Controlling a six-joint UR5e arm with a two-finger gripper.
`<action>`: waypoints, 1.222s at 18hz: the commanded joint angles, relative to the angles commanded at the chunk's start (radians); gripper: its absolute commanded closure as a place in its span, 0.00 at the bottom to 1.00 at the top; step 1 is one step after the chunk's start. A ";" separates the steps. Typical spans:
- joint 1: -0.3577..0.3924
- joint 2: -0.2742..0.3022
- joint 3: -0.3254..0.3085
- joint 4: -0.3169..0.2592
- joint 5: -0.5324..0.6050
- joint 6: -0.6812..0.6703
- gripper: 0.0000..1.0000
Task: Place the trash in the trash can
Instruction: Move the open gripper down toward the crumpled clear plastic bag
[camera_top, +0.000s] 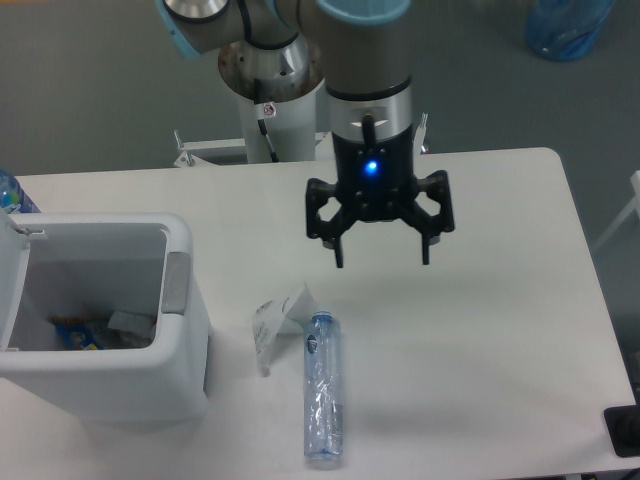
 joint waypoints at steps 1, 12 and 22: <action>0.000 -0.002 -0.002 0.000 0.002 0.000 0.00; 0.014 -0.009 -0.015 0.015 -0.003 0.005 0.00; 0.015 -0.006 -0.121 0.075 0.003 -0.079 0.00</action>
